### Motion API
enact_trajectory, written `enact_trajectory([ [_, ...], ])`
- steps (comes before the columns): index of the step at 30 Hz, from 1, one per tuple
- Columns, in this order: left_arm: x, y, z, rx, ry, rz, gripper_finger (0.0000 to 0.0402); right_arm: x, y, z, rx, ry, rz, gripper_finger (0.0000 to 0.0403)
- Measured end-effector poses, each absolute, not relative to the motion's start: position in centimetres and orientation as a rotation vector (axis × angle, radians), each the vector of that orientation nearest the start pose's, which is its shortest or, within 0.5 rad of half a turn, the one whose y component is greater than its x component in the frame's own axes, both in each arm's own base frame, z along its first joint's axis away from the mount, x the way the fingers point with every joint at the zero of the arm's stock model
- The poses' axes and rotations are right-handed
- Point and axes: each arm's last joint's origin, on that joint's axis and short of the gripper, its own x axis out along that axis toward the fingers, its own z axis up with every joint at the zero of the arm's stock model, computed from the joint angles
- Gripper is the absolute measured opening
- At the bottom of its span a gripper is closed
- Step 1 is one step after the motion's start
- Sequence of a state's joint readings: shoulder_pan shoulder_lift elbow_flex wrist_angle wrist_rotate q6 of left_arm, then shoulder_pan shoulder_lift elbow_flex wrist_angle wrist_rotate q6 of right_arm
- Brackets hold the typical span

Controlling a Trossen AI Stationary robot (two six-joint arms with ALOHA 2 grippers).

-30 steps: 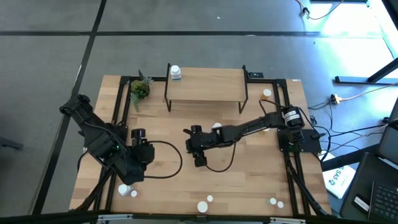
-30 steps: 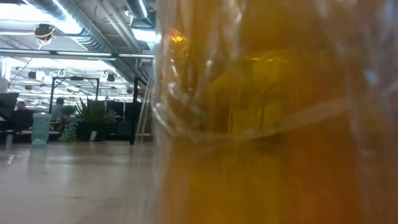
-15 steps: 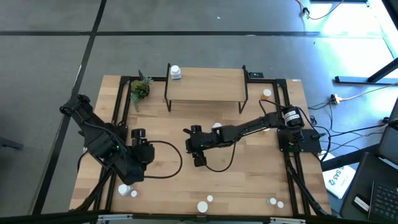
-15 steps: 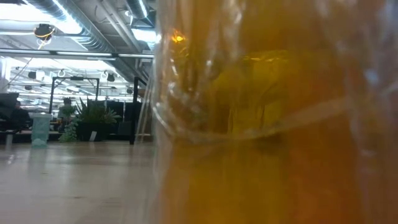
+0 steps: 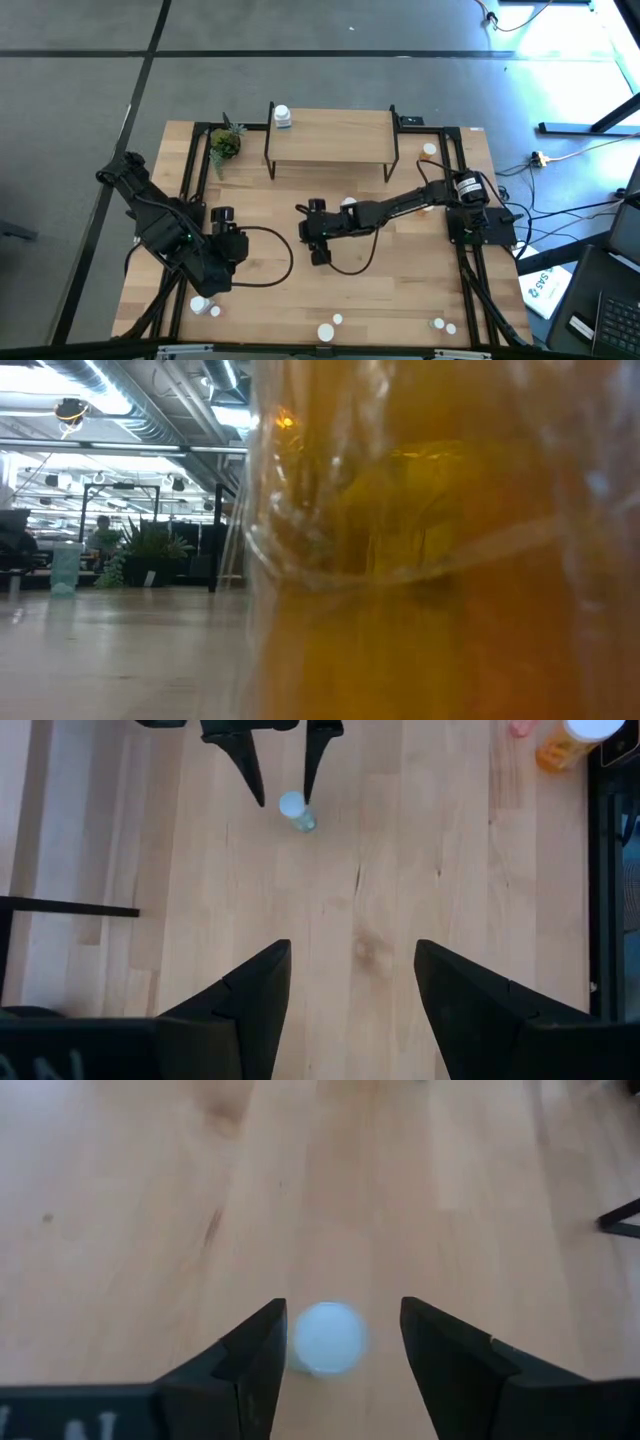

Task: Pick and place medicine bottles onto shelf by color
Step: Put the top right blue pill bottle on the shelf

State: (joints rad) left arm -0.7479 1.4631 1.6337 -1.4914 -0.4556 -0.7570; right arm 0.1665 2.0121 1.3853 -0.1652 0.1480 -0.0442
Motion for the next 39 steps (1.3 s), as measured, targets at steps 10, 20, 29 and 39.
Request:
enact_trajectory([
  [10,18.9,-15.8,37.6,0.071,1.078,0.168,0.0207,42.9,6.8,17.3,-0.179,0.795,0.039,0.0200],
  [20,18.9,-15.8,37.6,0.071,1.078,0.168,0.0207,43.1,6.8,16.6,-0.182,0.813,0.041,0.0200],
  [29,18.9,-15.8,37.6,0.072,1.079,0.169,0.0207,43.5,6.8,15.6,-0.194,0.807,0.019,0.0200],
  [39,18.9,-15.8,37.6,0.072,1.079,0.169,0.0207,43.5,6.8,15.4,-0.195,0.817,0.019,0.0187],
])
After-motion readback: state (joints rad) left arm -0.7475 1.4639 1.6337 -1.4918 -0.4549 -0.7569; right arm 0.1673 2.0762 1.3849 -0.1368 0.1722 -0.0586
